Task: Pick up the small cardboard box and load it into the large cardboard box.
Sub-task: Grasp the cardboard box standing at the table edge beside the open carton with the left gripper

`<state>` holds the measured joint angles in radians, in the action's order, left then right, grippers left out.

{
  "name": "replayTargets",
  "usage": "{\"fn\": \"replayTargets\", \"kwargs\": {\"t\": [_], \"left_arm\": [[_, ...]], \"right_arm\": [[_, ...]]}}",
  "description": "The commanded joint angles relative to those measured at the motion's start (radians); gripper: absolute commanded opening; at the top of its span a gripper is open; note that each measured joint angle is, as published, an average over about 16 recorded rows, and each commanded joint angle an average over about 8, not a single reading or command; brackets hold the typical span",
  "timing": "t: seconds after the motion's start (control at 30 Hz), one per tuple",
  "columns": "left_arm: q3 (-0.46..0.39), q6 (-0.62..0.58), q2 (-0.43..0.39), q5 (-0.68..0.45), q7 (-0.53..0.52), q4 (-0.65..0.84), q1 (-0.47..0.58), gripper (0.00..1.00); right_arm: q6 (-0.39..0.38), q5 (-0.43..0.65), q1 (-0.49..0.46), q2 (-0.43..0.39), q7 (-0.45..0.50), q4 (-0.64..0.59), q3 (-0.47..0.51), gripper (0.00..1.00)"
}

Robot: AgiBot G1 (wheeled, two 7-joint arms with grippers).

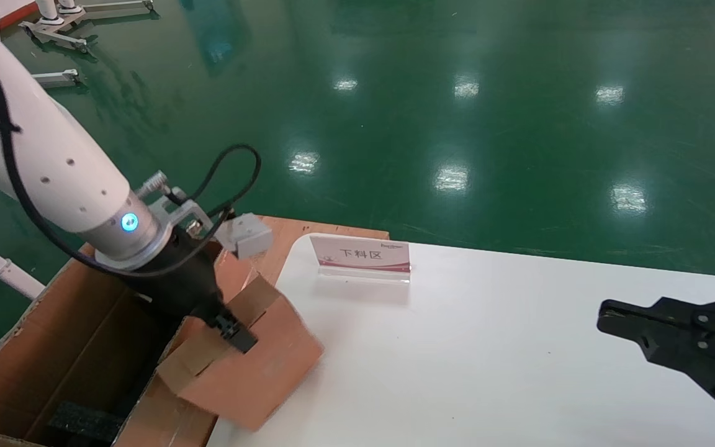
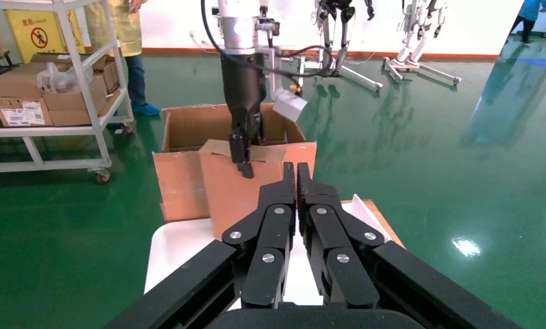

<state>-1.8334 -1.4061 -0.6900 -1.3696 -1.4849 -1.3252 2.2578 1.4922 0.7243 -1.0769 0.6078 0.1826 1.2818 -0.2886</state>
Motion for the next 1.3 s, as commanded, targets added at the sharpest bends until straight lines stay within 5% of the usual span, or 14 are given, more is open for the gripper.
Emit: {"fn": "replayTargets", "kwargs": {"t": [0.03, 0.63, 0.93, 1.0, 1.2, 1.3], "left_arm": [[0.012, 0.007, 0.008, 0.021, 0.015, 0.005, 0.006, 0.0], [0.14, -0.106, 0.031, -0.016, 0.125, 0.135, 0.347, 0.0], [0.09, -0.185, 0.003, -0.072, 0.173, 0.223, 0.505, 0.0], [0.044, -0.191, -0.003, -0.066, 0.175, 0.235, 0.531, 0.0], [-0.146, -0.198, -0.015, -0.017, 0.175, 0.26, 0.597, 0.0], [-0.246, -0.199, -0.019, 0.004, 0.179, 0.275, 0.625, 0.0]], "right_arm": [[0.0, 0.0, 0.0, 0.0, 0.0, 0.0, 0.0, 0.0], [0.0, -0.001, -0.001, 0.0, -0.001, 0.0, -0.001, 0.0], [0.0, -0.001, -0.001, -0.001, -0.001, 0.0, -0.002, 0.0], [-0.001, -0.001, -0.001, -0.001, -0.001, 0.0, -0.002, 0.16], [-0.001, -0.002, -0.001, -0.001, -0.001, 0.0, -0.002, 0.91], [-0.001, -0.002, -0.001, -0.001, -0.001, 0.0, -0.003, 1.0]]}}
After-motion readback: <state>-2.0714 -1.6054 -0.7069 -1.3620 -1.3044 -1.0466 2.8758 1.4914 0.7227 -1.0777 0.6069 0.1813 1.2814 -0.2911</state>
